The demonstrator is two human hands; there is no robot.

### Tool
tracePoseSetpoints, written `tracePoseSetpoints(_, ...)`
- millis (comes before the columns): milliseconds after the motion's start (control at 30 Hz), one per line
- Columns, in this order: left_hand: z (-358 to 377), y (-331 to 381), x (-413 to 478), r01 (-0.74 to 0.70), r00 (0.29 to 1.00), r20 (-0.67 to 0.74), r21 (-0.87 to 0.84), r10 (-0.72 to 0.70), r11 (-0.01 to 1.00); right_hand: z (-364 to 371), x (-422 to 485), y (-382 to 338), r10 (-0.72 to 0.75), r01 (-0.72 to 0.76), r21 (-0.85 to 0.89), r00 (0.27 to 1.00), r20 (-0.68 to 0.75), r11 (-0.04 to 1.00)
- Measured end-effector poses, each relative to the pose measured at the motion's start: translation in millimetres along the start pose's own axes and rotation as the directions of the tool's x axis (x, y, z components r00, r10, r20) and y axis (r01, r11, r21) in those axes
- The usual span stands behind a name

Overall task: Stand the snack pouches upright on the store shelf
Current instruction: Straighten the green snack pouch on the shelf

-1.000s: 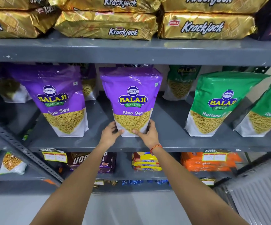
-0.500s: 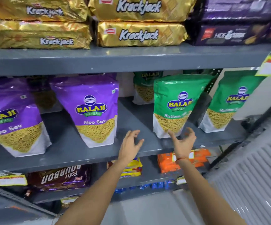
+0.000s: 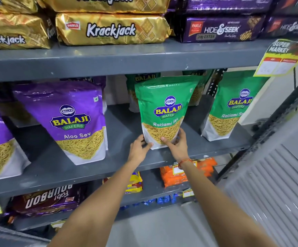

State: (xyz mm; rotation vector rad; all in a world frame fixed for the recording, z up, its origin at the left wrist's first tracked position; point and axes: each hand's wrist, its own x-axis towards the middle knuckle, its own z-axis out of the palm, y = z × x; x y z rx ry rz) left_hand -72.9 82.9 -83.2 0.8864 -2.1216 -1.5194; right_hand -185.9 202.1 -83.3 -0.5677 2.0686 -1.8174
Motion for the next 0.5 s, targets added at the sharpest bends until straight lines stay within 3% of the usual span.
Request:
tracePoseSetpoints(233, -11.8, 3.7, -1.4, 0.033, 0.999, 0.025, 0.043, -0.034, 0.999, 7.6, -5.3, -7.1, 0.001, 0.0, -0.019, 1.0, 0.024, 1.0)
tracePoseSetpoints(367, -16.7, 9.2, -7.5, 0.075, 0.997, -0.042, 0.108, -0.071, 0.991, 3.9, -16.9, -11.7, 0.052, -0.052, -0.006, 0.999, -0.001, 0.999)
tracePoseSetpoints(500, -43.1, 23.0, -25.9, 0.044, 0.995, -0.096, 0.118, -0.033, 0.992, 10.7, -39.9, -26.6, -0.12, 0.1, -0.171, 0.987, -0.107, 0.98)
